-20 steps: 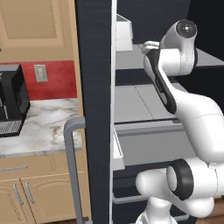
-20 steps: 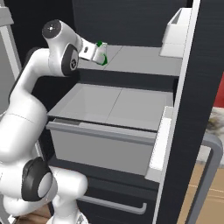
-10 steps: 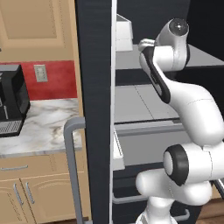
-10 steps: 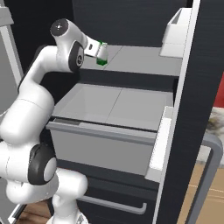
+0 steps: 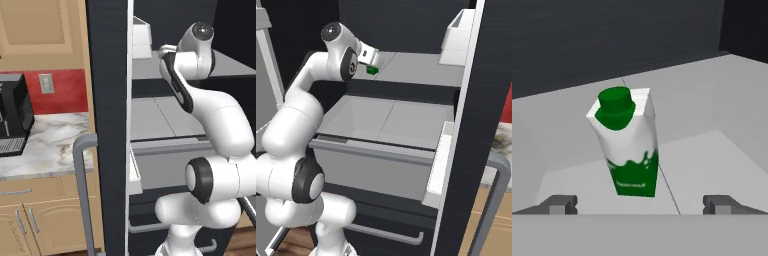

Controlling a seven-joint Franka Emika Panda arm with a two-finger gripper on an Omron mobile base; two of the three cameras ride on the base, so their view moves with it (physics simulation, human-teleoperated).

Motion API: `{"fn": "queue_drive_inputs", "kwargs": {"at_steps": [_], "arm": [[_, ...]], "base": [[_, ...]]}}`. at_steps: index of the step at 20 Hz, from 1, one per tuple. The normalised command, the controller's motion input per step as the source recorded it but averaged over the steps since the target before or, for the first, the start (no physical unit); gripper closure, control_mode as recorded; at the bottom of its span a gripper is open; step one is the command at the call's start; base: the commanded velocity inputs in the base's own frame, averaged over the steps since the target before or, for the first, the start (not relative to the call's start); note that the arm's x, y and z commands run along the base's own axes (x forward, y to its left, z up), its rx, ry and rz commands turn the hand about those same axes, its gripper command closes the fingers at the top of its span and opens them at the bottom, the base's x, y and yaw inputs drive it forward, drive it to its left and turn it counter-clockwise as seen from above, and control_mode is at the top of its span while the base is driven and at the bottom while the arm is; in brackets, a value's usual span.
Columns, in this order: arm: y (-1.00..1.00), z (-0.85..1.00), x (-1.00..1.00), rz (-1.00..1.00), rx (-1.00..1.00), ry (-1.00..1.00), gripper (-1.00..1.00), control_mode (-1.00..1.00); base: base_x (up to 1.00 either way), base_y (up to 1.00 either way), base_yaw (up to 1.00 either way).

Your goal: Take a sugar cube from the saucer and place it inside the coffee. Then, grab milk from the fridge and place it next to the coffee on the counter to sweeten the coffee.

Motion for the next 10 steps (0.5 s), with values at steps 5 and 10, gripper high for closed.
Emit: {"fn": "queue_drive_inputs", "kwargs": {"at_steps": [5, 10], "arm": [[-0.01, -0.10, 0.23, 0.00, -0.02, 0.00, -1.00, -1.00], [0.00, -0.03, 0.27, -0.01, -0.01, 0.00, -1.00, -1.00]], "base": [[0.00, 0.00, 0.00], [0.00, 0.00, 0.00]]}}
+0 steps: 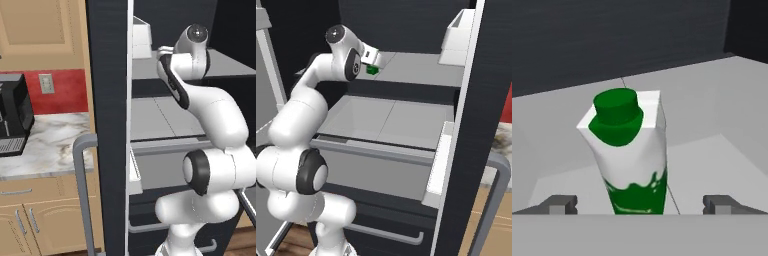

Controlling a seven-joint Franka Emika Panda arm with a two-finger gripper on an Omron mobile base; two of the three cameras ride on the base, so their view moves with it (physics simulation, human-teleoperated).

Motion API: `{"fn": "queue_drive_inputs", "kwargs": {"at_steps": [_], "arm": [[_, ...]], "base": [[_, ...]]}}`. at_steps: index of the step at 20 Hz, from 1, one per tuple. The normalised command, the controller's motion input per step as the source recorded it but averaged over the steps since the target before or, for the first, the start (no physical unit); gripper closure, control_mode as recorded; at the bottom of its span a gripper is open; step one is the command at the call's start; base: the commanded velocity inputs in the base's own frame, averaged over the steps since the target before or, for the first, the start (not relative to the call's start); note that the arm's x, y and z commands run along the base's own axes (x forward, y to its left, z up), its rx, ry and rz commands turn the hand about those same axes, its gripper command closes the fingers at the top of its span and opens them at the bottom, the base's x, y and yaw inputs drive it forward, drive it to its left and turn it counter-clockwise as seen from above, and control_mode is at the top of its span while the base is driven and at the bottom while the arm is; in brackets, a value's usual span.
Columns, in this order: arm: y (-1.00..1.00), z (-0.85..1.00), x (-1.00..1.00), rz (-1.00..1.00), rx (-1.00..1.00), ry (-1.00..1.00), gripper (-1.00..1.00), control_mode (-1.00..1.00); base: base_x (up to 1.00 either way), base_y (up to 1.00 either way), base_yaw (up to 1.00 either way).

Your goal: Take a sugar cube from the saucer and place it inside the coffee. Then, grab milk from the fridge and place it next to the coffee on the counter to sweeten the coffee.

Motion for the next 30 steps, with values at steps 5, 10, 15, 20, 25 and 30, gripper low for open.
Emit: {"fn": "queue_drive_inputs", "kwargs": {"at_steps": [5, 10, 15, 20, 25, 30], "arm": [[0.00, -0.03, 0.27, -0.01, -0.01, 0.00, -1.00, -1.00], [0.00, -0.01, 0.27, -0.02, -0.01, 0.00, -1.00, -1.00], [0.00, 0.00, 0.22, -0.01, 0.00, 0.00, -1.00, -1.00], [0.00, 0.00, 0.08, 0.00, 0.00, 0.00, 1.00, -1.00], [0.00, 0.00, 0.00, 0.00, 0.00, 0.00, 1.00, -1.00], [0.00, 0.00, -0.24, 0.00, 0.00, -0.06, 1.00, -1.00]], "base": [[0.00, 0.00, 0.00], [0.00, 0.00, 0.00], [0.00, 0.00, 0.00], [0.00, 0.00, 0.00], [0.00, 0.00, 0.00], [0.00, 0.00, 0.00]]}}
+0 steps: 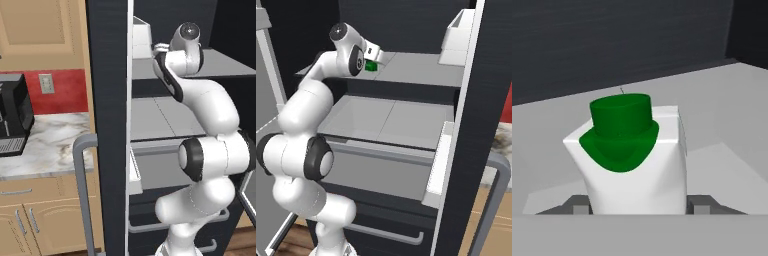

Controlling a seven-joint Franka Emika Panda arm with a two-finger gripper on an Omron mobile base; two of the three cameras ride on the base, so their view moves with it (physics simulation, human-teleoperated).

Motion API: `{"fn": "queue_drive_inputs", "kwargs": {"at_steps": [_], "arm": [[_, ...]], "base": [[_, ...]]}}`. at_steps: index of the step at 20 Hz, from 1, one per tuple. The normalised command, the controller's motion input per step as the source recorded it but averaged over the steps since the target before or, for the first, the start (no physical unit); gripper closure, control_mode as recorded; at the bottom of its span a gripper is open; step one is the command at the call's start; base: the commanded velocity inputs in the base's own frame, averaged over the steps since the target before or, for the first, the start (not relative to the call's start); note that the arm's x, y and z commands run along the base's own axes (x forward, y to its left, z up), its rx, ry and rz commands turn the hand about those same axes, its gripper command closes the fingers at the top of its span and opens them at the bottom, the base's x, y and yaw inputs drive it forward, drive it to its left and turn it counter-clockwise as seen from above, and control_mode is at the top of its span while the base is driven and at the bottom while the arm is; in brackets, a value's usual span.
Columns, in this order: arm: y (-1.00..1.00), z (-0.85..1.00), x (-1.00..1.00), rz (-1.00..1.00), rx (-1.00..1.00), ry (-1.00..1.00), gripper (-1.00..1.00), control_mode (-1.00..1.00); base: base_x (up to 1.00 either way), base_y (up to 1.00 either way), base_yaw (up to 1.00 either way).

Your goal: Take a sugar cube from the saucer and place it inside the coffee. Then, grab milk from the fridge and place it next to the coffee on the counter to sweeten the coffee.

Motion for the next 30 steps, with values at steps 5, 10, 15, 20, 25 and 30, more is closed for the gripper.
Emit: {"fn": "queue_drive_inputs", "kwargs": {"at_steps": [5, 10, 15, 20, 25, 30], "arm": [[0.00, 0.00, -0.96, 0.00, 0.00, -0.27, 1.00, -1.00], [0.00, 0.21, -1.00, 0.00, 0.00, -0.23, 1.00, -1.00], [0.00, 0.35, -1.00, 0.02, 0.02, -0.05, 1.00, -1.00], [0.03, 0.11, -1.00, 0.05, 0.00, 0.01, 1.00, -1.00], [0.00, -0.01, -1.00, 0.04, 0.00, 0.03, 1.00, -1.00], [0.00, -0.22, -1.00, 0.00, 0.00, 0.09, 1.00, -1.00]], "base": [[0.00, 0.00, 0.00], [0.00, 0.00, 0.00], [0.00, 0.00, 0.00], [0.00, 0.00, 0.00], [0.00, 0.00, 0.00], [0.00, 0.00, 0.00]]}}
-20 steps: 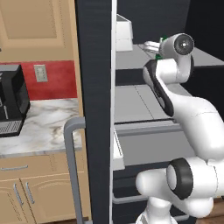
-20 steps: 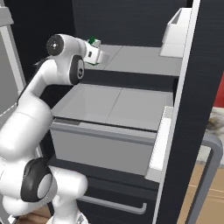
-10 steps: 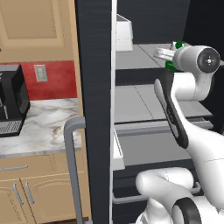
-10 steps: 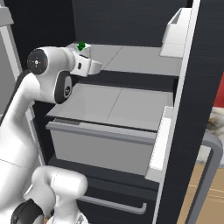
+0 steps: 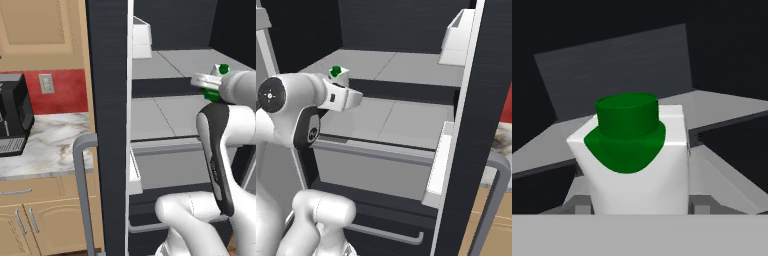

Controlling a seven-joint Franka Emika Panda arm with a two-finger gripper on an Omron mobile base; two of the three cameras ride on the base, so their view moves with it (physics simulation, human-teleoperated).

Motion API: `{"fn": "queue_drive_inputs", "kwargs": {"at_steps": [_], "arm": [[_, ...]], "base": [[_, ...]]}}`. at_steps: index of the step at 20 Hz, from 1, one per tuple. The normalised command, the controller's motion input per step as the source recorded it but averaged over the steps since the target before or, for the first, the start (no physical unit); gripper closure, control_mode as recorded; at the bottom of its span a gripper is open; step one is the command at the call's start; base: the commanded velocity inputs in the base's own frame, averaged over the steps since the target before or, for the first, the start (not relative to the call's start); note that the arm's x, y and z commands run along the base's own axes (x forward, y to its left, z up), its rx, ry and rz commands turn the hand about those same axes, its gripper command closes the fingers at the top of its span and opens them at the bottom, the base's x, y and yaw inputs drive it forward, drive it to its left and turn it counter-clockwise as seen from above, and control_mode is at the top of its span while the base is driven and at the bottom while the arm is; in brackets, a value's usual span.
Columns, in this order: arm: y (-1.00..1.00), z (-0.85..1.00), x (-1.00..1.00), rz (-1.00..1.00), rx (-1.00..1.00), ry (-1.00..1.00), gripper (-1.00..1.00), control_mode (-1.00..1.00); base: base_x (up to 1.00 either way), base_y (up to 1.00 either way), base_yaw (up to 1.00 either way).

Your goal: Take a sugar cube from the saucer and place it inside the coffee. Then, grab milk from the fridge and place it next to the coffee on the counter to sweeten the coffee.

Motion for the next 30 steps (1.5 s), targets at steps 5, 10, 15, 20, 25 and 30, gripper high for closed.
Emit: {"fn": "queue_drive_inputs", "kwargs": {"at_steps": [5, 10, 15, 20, 25, 30], "arm": [[0.00, -0.32, -1.00, 0.00, 0.00, 0.14, 1.00, -1.00], [0.00, -0.16, -0.40, 0.00, 0.00, 0.06, 1.00, 1.00], [0.00, 0.00, 0.00, 0.00, 0.00, 0.00, 1.00, 1.00], [0.00, 0.00, 0.00, 0.00, 0.00, 0.00, 1.00, 1.00], [0.00, 0.00, 0.00, 0.00, 0.00, 0.00, 1.00, 1.00], [0.00, 0.00, 0.00, 0.00, 0.00, 0.00, 1.00, 1.00]], "base": [[0.00, 0.00, 0.00], [-0.60, 0.00, 0.00], [-1.00, 0.02, 0.00], [-1.00, 0.39, 0.02], [-0.91, 0.98, 0.16], [-0.33, 1.00, 0.22]]}}
